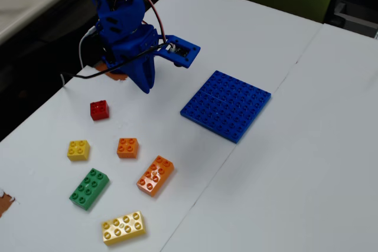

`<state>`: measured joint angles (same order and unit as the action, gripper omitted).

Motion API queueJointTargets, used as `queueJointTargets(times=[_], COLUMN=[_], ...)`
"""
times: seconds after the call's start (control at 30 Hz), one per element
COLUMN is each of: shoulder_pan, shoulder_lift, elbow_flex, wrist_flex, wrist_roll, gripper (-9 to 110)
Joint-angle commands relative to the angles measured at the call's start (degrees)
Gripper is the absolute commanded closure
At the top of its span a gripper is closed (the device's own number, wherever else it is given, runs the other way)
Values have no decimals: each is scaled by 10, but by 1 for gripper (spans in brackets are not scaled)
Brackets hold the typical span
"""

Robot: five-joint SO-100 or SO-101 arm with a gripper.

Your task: Pick up the 2x2 orange block and go up the 8x8 blue block.

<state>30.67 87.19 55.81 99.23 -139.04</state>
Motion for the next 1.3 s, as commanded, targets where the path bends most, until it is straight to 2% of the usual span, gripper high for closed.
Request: queueJointTargets(times=[0.0, 0.17, 0.4, 0.73, 1.27], shoulder_pan=[37, 96, 136, 152, 168], shoulder_lift=[-28, -71, -119, -194, -282], elbow_flex=[-53, -79, -79, -79, -79], wrist_flex=[4, -3, -28, -79, -117], wrist_roll=[-94, -231, -310, -328, -348], gripper=[97, 97, 92, 81, 79])
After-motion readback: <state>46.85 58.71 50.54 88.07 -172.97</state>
